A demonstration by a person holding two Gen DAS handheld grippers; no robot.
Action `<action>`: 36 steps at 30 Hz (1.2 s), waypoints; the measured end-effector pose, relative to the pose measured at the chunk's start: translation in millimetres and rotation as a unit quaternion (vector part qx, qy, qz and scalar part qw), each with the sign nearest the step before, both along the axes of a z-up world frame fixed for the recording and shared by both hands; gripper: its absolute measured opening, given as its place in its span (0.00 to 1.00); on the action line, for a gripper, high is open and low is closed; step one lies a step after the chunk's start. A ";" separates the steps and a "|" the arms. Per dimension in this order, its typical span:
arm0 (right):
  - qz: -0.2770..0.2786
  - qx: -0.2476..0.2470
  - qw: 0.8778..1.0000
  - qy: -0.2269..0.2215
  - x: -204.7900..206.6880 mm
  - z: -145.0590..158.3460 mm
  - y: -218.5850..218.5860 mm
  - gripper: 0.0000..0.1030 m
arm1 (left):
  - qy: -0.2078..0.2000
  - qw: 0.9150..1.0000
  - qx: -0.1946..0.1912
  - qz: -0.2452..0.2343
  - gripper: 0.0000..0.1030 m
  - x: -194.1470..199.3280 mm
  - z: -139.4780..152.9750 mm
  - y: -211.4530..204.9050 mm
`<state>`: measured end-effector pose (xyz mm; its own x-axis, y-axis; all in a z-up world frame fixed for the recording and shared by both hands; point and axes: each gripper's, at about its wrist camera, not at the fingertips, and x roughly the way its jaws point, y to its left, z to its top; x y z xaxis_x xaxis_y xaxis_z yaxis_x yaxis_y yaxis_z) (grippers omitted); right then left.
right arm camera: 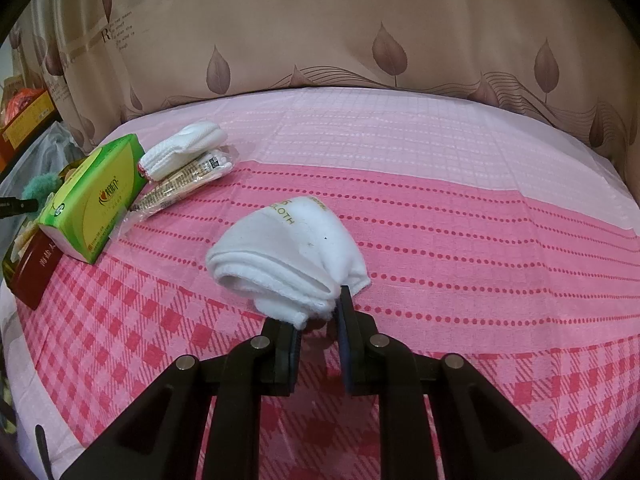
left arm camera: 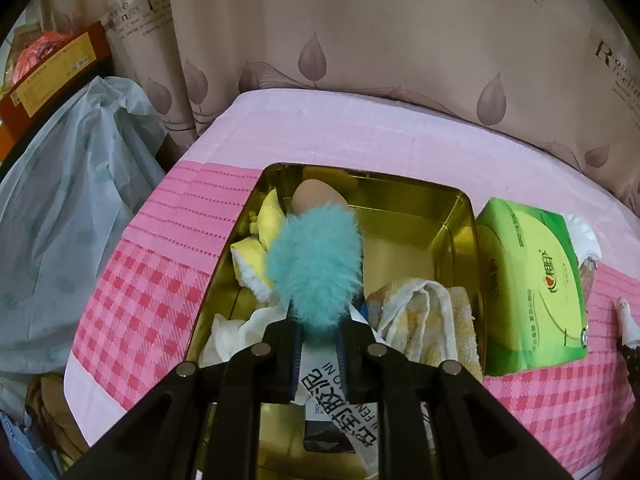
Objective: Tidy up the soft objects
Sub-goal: 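Carry the green pom-pom into the gold tin and open the left tool, then carry the white folded cloth into the gold tin and open the right tool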
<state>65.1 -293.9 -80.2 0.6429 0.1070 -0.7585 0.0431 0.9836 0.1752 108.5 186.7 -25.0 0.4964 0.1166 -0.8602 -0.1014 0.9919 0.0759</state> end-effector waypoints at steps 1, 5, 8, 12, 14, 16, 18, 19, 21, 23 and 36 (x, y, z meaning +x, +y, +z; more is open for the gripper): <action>0.000 0.000 1.000 0.000 0.0 -0.2 -1.1 0.15 | -0.001 1.000 0.001 -0.001 0.19 -0.7 0.2 -0.3; 0.000 -0.001 1.000 0.000 0.5 -0.3 0.0 0.15 | 0.000 1.000 -0.004 -0.004 0.27 -2.0 1.7 0.2; 0.000 -0.002 1.000 0.000 0.2 -0.5 -0.8 0.15 | 0.002 1.000 -0.002 -0.001 0.34 -3.7 3.6 0.8; 0.000 -0.003 1.000 0.000 0.3 -0.3 -0.1 0.15 | -0.005 1.000 0.000 -0.004 0.35 -10.7 8.3 1.2; 0.000 -0.006 1.000 0.000 0.6 -0.6 -0.6 0.15 | -0.011 1.000 0.000 -0.002 0.37 -17.2 10.6 2.2; 0.000 -0.007 1.000 0.000 0.3 -0.3 1.3 0.15 | -0.019 1.000 0.002 0.000 0.39 -25.1 13.1 3.7; 0.000 -0.009 1.000 0.000 -0.2 -0.4 1.3 0.15 | -0.030 1.000 0.006 0.005 0.39 -34.9 16.3 5.2; 0.000 -0.010 1.000 0.001 -0.2 -0.2 3.0 0.15 | -0.036 0.999 0.007 0.007 0.40 -41.4 17.5 6.6; -0.001 -0.012 1.000 0.000 -0.4 0.1 5.1 0.15 | -0.043 0.999 0.007 0.010 0.40 -50.4 19.2 9.0; -0.002 -0.018 1.000 -0.002 -1.7 1.0 6.8 0.15 | -0.050 0.999 0.013 0.014 0.40 -59.5 19.5 11.6; -0.004 -0.040 0.999 -0.020 -13.8 9.9 18.3 0.10 | -0.090 0.995 0.035 0.037 0.43 -79.1 23.3 25.7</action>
<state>51.3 -275.5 -70.3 0.6740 0.0429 -0.7375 0.0446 0.9941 0.0986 29.4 212.4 -1.7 0.6288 0.2159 -0.7469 -0.1930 0.9739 0.1191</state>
